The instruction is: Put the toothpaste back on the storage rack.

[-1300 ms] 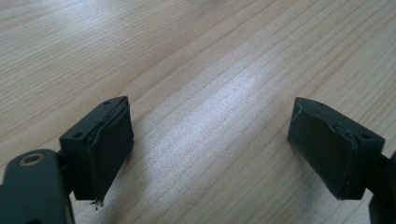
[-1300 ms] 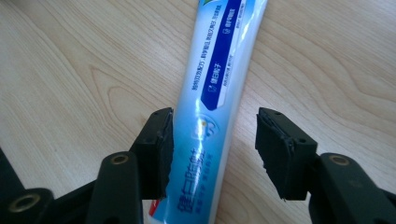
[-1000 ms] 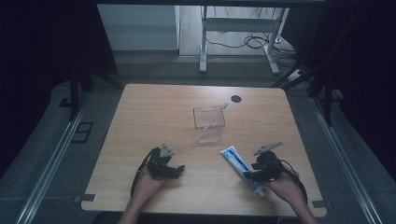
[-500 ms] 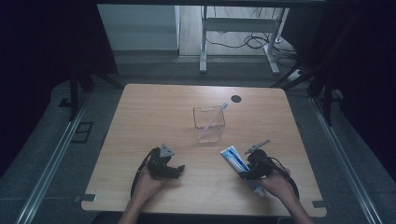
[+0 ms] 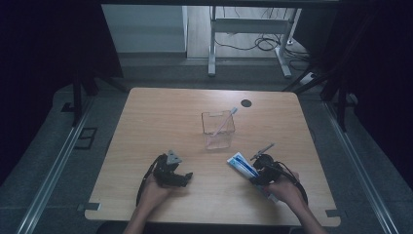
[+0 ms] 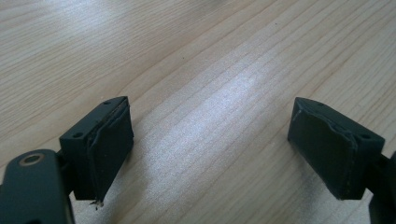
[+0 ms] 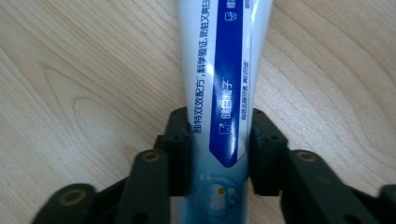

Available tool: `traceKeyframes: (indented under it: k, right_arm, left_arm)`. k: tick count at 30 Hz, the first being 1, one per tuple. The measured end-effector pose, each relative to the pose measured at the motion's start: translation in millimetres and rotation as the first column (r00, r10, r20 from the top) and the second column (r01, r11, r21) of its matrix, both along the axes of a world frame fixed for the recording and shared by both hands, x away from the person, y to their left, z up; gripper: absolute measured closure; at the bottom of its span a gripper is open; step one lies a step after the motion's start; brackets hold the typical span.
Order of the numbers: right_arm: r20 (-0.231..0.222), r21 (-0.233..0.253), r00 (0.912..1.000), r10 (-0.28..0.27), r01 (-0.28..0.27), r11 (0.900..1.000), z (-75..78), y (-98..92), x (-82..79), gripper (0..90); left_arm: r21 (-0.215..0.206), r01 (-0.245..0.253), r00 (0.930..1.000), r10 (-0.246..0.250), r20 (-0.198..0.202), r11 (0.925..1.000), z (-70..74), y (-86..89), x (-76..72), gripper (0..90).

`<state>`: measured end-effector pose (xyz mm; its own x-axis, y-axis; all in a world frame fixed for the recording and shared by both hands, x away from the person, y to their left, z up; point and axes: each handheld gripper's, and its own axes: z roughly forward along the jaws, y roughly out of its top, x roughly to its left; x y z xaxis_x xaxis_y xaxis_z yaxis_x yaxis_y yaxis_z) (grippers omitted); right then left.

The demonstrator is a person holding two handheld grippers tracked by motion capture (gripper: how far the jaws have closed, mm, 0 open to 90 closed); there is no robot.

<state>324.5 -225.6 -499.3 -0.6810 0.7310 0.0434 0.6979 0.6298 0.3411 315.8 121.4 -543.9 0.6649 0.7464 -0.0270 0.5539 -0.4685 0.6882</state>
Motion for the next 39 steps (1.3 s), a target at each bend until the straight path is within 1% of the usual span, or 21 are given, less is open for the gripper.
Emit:
traceKeyframes:
  k: [4, 7, 12, 15, 22, 28, 33, 39]
  right_arm:
    - [0.007, 0.007, 1.0000, 0.005, -0.006, 1.000, 2.1, -1.6, -0.6, 71.6]
    - [0.012, 0.020, 0.9999, 0.010, -0.011, 1.000, 2.6, -3.9, -1.4, 72.7]
    - [0.032, 0.019, 0.9991, 0.028, -0.028, 0.999, 3.6, -6.5, -3.4, 73.2]
    - [0.050, 0.037, 0.9984, 0.024, -0.026, 0.999, 7.0, -9.8, -3.7, 73.3]
    - [0.089, 0.096, 0.9958, 0.018, -0.027, 0.995, 18.9, -15.9, -3.6, 73.3]
    - [0.119, 0.116, 0.9927, 0.021, -0.035, 0.993, 25.7, -18.7, -2.4, 73.3]
    - [0.139, 0.148, 0.9900, 0.021, -0.042, 0.988, 32.4, -20.6, -1.2, 73.3]
    - [0.165, 0.180, 0.9863, 0.008, -0.039, 0.983, 42.3, -22.0, 0.1, 73.3]
  left_arm:
    - [0.000, 0.000, 1.0000, 0.000, 0.000, 1.0000, 0.0, 0.0, 0.0, 14.2]
    - [0.000, 0.000, 1.0000, 0.000, 0.000, 1.0000, 0.0, 0.0, 0.0, 14.2]
    - [0.000, 0.000, 1.0000, 0.000, 0.000, 1.0000, 0.0, 0.0, 0.1, 14.2]
    - [0.000, 0.001, 1.0000, -0.001, 0.001, 1.0000, 0.0, 0.1, 0.2, 14.2]
    - [0.001, 0.002, 1.0000, -0.002, 0.002, 1.0000, 0.0, 0.1, 0.2, 14.2]
    - [0.000, 0.001, 1.0000, -0.001, 0.002, 1.0000, 0.0, 0.0, 0.2, 14.2]
    - [-0.002, -0.001, 1.0000, 0.001, 0.002, 1.0000, -0.1, -0.1, 0.1, 14.2]
    - [-0.002, -0.001, 1.0000, 0.001, 0.002, 1.0000, -0.1, -0.1, 0.1, 14.2]
